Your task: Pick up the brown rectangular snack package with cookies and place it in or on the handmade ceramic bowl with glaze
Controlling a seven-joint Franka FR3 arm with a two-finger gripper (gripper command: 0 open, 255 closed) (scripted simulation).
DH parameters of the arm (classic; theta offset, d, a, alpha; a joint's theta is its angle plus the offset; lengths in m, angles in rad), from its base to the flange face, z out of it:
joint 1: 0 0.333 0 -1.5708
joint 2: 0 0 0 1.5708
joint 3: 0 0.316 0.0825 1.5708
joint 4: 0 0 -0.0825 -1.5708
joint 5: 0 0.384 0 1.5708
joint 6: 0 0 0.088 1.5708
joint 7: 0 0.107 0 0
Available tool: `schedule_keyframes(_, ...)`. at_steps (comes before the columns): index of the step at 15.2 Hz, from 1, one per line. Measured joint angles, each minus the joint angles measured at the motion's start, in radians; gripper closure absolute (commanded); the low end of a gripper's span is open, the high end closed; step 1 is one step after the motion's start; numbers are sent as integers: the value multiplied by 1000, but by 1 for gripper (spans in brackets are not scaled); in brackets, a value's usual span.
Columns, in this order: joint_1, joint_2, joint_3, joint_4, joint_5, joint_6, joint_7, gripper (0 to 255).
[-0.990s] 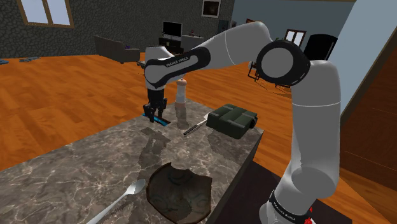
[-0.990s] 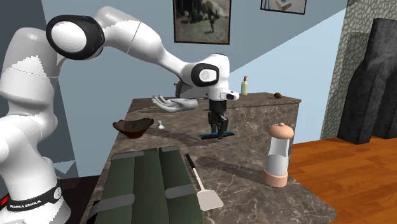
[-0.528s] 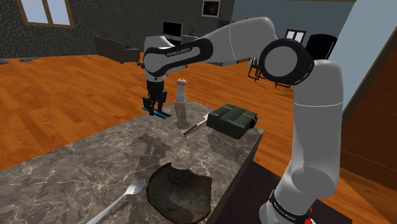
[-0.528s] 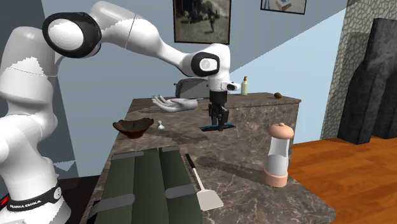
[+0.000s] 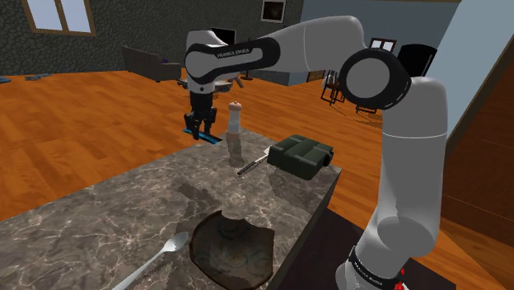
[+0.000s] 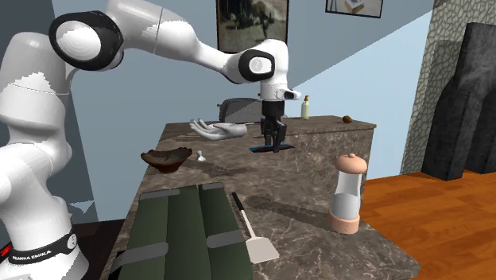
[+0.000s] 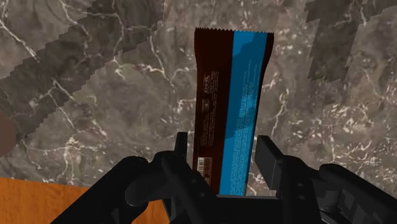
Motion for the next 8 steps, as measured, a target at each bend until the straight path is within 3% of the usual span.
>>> schedule_keyframes(4, 3, -2, 2, 48, 1, -50, 2, 255)
schedule_keyframes(8, 14, -105, 15, -80, 15, -25, 28, 255)
